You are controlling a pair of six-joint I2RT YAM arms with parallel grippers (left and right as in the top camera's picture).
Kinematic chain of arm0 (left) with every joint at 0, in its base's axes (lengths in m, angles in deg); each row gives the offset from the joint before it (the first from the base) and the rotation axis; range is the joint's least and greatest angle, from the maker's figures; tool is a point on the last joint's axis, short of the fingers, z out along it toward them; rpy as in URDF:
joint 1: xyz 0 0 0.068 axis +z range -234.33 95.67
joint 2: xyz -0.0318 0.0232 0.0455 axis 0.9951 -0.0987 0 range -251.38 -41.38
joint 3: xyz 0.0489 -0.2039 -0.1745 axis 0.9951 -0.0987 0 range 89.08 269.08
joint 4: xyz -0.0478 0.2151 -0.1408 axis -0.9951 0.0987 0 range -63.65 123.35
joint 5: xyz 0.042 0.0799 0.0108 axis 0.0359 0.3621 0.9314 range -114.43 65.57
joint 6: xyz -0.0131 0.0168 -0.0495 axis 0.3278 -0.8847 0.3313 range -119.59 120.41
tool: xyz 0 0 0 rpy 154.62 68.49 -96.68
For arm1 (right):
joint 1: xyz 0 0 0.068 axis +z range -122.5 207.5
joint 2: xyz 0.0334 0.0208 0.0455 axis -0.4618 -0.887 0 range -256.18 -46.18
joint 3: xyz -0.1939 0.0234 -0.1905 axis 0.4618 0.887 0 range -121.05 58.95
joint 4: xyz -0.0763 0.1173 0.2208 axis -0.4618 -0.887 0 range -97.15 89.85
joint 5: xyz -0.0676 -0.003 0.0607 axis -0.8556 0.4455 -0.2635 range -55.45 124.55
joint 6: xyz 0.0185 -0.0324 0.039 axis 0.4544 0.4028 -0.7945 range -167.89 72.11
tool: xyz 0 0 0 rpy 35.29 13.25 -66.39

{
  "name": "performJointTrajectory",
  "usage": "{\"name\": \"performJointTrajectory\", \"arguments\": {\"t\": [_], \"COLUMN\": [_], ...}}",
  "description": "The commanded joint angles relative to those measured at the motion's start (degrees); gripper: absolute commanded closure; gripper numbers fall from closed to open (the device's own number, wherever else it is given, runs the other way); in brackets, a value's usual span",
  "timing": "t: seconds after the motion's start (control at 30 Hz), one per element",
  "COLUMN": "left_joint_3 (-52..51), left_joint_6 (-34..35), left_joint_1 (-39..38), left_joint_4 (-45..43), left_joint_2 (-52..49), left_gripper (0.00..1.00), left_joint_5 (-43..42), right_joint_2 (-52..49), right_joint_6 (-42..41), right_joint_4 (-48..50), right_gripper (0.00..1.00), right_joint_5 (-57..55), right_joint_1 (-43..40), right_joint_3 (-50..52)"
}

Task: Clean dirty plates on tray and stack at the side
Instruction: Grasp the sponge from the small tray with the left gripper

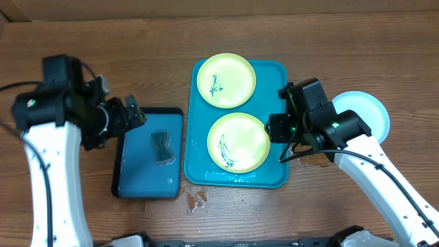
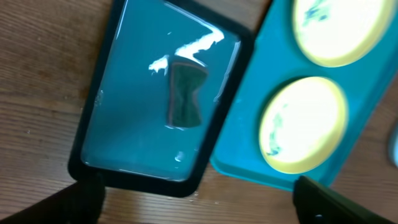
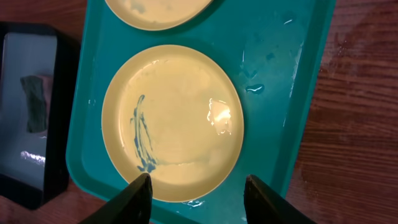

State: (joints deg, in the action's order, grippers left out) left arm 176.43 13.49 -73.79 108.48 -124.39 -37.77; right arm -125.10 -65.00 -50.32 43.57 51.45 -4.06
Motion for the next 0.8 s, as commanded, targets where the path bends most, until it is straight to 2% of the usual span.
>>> {"name": "performJointTrajectory", "arguments": {"t": [0.0, 0.17, 0.3, 0.37, 0.47, 0.6, 0.77], "left_joint_3": [-5.33, -15.04, -20.74, -21.59, -21.62, -21.62, -21.81], "left_joint_6": [-0.02, 1.86, 4.28, 7.04, 10.51, 11.87, 15.93], "left_joint_1": [-1.03, -2.93, -6.56, -8.57, -11.72, -15.78, -18.05], "left_joint_4": [-1.20, -8.00, -16.26, -19.19, -22.47, -25.27, -25.90], "left_joint_2": [-4.57, -9.86, -13.42, -14.84, -16.00, -16.63, -18.47], "left_gripper": [0.07, 0.23, 0.29, 0.35, 0.37, 0.50, 0.57], "left_joint_5": [3.41, 2.27, 4.13, 6.56, 13.66, 20.48, 22.45], "right_joint_2": [0.48, 0.48, 0.48, 0.48, 0.48, 0.48, 0.48], "right_joint_6": [0.81, 0.83, 0.83, 0.83, 0.83, 0.83, 0.83], "right_joint_4": [-0.24, -0.33, -0.35, -0.35, -0.37, -0.85, -1.60], "right_gripper": [0.50, 0.50, 0.53, 0.54, 0.56, 0.58, 0.62], "right_joint_5": [0.07, 0.04, 0.04, 0.04, 0.04, 0.04, 0.04], "right_joint_1": [-0.28, -0.28, -0.28, -0.28, -0.28, -0.28, -0.28], "right_joint_3": [-0.92, -0.92, -0.92, -0.92, -0.92, -0.92, -0.90]}}
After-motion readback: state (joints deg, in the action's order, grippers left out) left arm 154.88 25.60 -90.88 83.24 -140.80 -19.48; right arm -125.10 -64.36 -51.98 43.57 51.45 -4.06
